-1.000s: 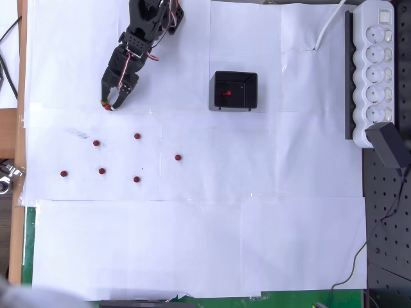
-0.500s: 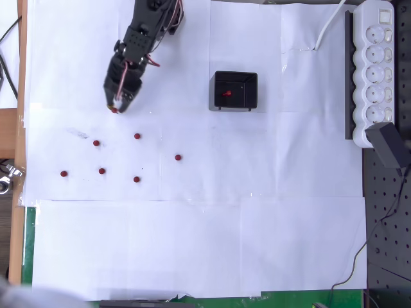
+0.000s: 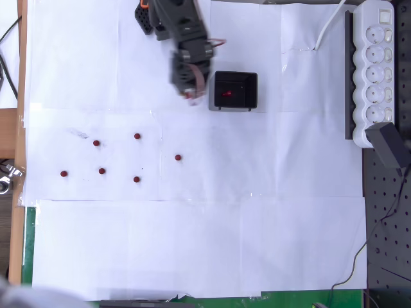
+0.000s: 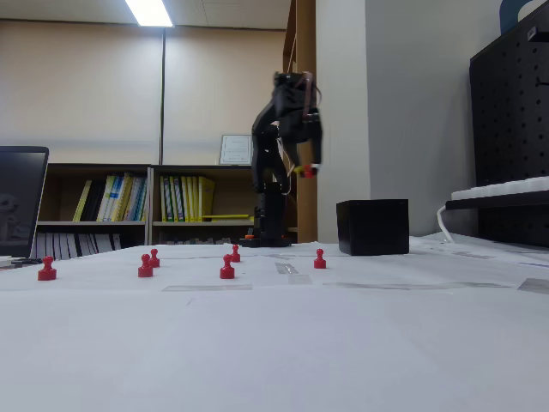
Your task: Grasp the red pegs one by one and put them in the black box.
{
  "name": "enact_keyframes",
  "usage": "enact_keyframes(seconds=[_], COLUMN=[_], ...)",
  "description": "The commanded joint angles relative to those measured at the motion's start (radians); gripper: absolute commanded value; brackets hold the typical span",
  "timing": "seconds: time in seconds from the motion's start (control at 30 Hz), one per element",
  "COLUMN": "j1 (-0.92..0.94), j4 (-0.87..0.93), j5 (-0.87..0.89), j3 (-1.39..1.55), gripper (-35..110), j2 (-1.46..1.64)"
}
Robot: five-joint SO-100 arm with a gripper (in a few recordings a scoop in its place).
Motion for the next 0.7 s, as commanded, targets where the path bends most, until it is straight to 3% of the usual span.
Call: enact_keyframes(seconds=[0.0, 0.33, 0.67], j1=[-0.129, -0.241, -0.247], j4=[-0.037, -0.198, -0.196], j5=[-0.094, -0.173, -0.153], j3=[0.104, 0.075, 0.014], gripper=[0, 1, 19], j2=[0.109, 0.279, 0.279])
